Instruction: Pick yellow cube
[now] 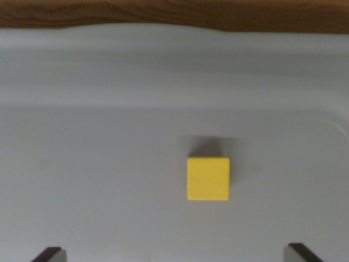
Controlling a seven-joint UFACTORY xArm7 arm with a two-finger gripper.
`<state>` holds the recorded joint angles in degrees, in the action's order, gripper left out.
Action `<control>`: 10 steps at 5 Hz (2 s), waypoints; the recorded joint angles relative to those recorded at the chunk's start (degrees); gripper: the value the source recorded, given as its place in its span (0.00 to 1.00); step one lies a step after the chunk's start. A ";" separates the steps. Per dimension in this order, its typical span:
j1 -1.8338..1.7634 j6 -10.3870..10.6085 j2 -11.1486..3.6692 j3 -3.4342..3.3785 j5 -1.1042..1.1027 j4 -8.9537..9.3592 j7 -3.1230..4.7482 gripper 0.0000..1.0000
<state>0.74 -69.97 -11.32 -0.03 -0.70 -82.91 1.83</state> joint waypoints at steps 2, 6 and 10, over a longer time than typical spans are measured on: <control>0.20 2.70 -2.11 0.22 0.16 1.08 0.43 0.00; 0.59 7.98 -6.23 0.64 0.49 3.19 1.26 0.00; 0.97 13.16 -10.27 1.06 0.80 5.26 2.08 0.00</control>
<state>1.71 -56.81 -21.59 1.03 0.10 -77.65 3.91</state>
